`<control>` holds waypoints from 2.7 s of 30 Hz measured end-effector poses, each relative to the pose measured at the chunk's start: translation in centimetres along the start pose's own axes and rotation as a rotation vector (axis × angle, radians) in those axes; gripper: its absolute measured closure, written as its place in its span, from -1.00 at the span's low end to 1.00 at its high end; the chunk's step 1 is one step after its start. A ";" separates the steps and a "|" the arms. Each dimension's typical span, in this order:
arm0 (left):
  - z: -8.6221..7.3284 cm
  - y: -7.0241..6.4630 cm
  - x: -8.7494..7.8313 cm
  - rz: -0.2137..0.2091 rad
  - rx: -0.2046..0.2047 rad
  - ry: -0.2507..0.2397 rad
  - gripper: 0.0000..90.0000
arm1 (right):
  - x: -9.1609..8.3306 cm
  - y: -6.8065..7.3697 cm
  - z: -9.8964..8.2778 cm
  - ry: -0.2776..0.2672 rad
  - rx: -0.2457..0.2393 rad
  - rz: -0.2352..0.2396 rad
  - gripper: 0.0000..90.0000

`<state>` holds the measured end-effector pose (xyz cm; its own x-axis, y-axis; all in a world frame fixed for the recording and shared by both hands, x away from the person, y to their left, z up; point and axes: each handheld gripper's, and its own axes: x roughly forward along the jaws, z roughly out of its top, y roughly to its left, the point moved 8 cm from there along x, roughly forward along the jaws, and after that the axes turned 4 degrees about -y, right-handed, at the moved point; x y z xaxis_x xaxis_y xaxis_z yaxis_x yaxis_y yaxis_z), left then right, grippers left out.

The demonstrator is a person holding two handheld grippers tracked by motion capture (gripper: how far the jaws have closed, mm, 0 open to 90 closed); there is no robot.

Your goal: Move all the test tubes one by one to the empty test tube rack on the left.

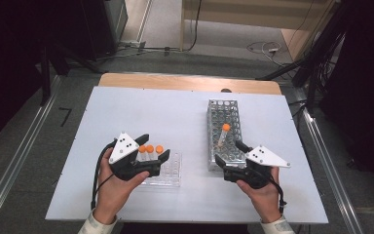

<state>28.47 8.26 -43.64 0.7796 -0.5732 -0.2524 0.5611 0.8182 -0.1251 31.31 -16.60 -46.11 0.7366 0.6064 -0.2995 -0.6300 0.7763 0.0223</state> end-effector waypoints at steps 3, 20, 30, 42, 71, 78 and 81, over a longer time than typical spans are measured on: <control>0.0 0.0 0.0 -0.002 -0.002 -0.002 -0.61 | 0.3 -1.1 0.1 -0.004 0.005 -0.019 -0.67; -0.1 0.0 -0.3 -0.002 -0.007 -0.002 -0.61 | 3.5 -5.1 -0.1 0.052 -0.003 -0.052 -0.54; 0.0 0.1 -0.5 -0.004 -0.007 -0.004 -0.60 | 5.0 -5.8 -0.4 0.069 -0.034 -0.018 -0.27; -0.1 0.0 -0.4 -0.007 -0.008 -0.003 -0.59 | 6.0 -5.7 -0.8 0.096 -0.045 0.042 0.12; 0.0 0.0 -0.7 -0.003 -0.009 -0.009 -0.59 | 7.1 -5.5 -1.5 0.144 -0.061 0.059 0.58; 0.1 0.0 -0.7 -0.002 -0.007 -0.011 -0.59 | 6.6 -5.6 -0.7 0.115 -0.053 0.058 0.59; 0.1 0.0 -0.8 -0.001 -0.002 -0.010 -0.59 | 6.3 -5.6 -0.2 0.100 -0.050 0.059 0.59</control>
<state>27.90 8.69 -43.38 0.7815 -0.5748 -0.2428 0.5615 0.8175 -0.1279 39.42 -17.16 -48.27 0.6715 0.6285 -0.3925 -0.6848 0.7287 -0.0047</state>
